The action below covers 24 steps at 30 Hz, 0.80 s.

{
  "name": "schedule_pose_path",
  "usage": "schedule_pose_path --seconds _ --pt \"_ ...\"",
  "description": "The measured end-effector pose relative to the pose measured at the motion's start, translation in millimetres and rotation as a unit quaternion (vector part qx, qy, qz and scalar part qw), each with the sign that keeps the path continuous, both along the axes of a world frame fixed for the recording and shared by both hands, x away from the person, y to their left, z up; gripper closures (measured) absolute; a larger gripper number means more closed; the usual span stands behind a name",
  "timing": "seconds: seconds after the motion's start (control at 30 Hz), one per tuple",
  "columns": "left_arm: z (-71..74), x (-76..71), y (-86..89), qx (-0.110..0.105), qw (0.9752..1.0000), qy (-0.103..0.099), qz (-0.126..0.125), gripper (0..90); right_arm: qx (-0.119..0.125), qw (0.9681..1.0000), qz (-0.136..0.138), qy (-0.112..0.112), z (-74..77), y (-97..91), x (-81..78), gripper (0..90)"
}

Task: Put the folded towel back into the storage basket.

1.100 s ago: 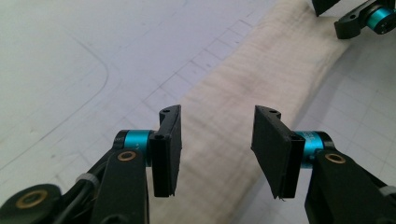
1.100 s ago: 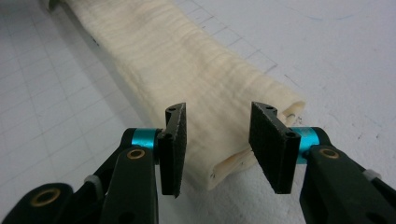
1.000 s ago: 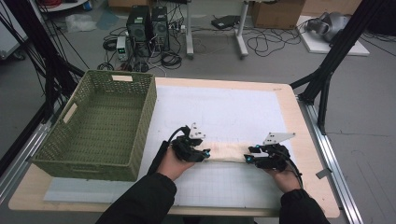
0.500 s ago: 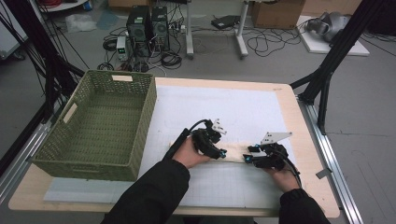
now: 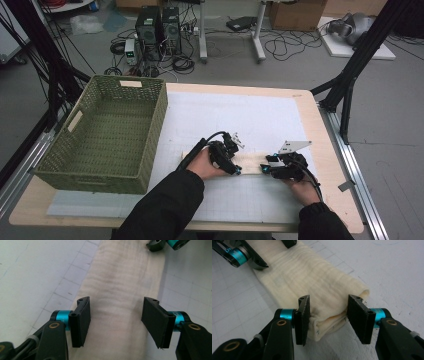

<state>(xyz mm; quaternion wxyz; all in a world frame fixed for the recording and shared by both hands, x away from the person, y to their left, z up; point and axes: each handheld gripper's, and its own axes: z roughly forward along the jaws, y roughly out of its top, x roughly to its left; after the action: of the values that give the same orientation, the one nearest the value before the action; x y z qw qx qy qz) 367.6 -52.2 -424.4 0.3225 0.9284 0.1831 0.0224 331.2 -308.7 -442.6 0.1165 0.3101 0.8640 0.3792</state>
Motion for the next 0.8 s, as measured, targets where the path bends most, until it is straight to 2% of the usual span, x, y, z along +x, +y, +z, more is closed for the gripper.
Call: schedule_pose_path --seconds 0.23,0.37,0.53,0.67,0.8 --pt "3.1 1.4 5.3 0.002 0.9999 -0.014 0.0 37.2 0.004 1.0 0.0 0.004 -0.6 -0.4 0.6 53.1" --pt "-0.5 2.0 6.1 0.008 0.9999 -0.001 -0.012 35.9 0.006 1.0 0.0 0.005 -0.9 -0.7 1.1 53.1" --pt "-2.7 3.2 5.6 0.0 0.9998 0.007 -0.016 30.6 0.006 1.0 0.0 0.006 -0.9 -0.5 0.9 53.1" --pt "-3.6 3.8 4.5 -0.002 0.9998 0.004 -0.019 28.4 0.006 1.0 0.0 0.005 -0.9 -0.5 1.1 53.1" --pt "-4.5 2.1 2.2 0.004 0.9998 -0.01 -0.019 29.1 0.005 1.0 0.0 0.004 -0.8 -0.3 1.0 53.1"
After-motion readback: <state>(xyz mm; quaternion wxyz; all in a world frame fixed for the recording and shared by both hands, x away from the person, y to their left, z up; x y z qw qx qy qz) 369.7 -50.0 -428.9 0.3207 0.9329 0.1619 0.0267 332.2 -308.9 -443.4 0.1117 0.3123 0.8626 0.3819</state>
